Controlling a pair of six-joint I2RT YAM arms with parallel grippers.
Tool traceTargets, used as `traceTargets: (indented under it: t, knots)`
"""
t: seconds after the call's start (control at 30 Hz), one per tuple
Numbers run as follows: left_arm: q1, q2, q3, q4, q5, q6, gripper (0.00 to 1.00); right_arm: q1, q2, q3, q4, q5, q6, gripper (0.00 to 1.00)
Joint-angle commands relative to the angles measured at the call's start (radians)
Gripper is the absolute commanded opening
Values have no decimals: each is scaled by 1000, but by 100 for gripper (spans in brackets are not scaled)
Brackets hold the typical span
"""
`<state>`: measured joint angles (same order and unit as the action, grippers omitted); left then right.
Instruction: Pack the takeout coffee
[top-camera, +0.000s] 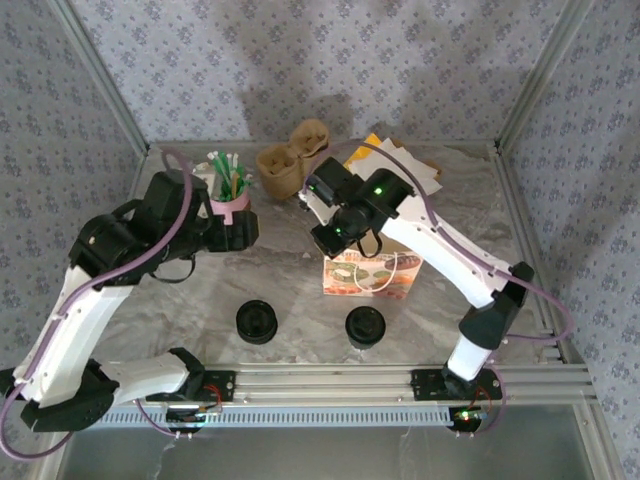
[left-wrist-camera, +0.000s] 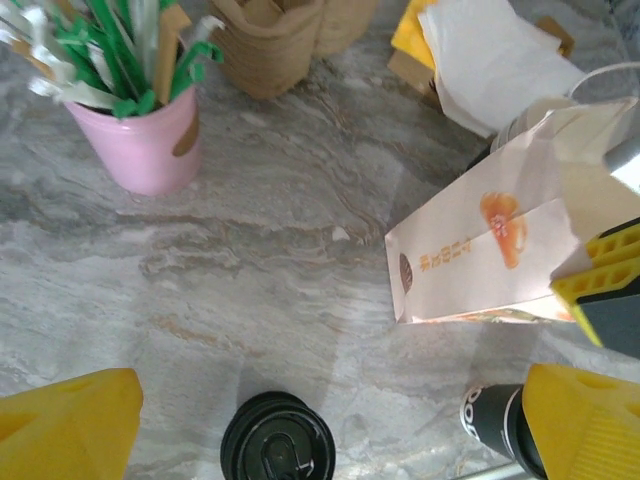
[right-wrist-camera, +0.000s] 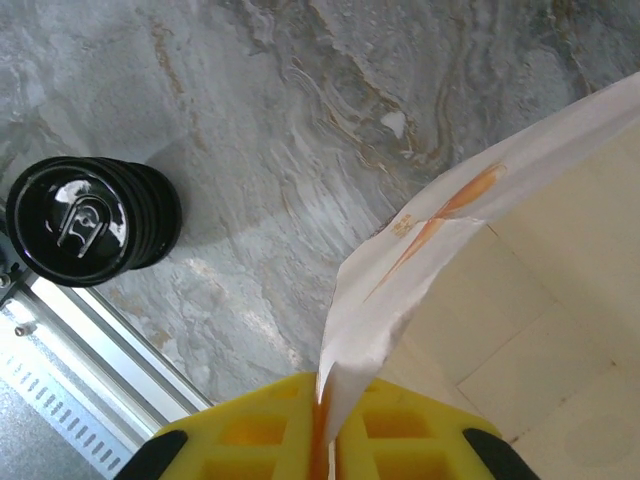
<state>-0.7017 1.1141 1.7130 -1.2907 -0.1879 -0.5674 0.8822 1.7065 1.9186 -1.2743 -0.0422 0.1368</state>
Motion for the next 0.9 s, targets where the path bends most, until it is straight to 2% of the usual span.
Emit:
traceTargets:
  t: [0.0,0.13,0.43,0.53,0.63,0.7,0.87]
  knots:
    - [-3,-26,32,-40,-63,-13,98,17,32,60,-12,-8,-19,14]
    - [-3,-23,43,-61,-65,-15,98,21,44,72,-6,-14,-9,19]
    - [-3,31,112,-66,-65,-2,98,3,22,231,-107,-31,-11,42]
    - [-3,95,173,-74,-66,14,97,-26,9,305,-143,-20,-6,43]
    - [-4,183,267,-82,-78,37,95,-108,-6,389,-158,-45,47,44]
    - [-3,249,331,-84,-84,46,95,-195,-21,418,-131,-111,113,44]
    - [-1,451,518,-80,-86,15,95,-433,-89,314,84,-335,246,45]
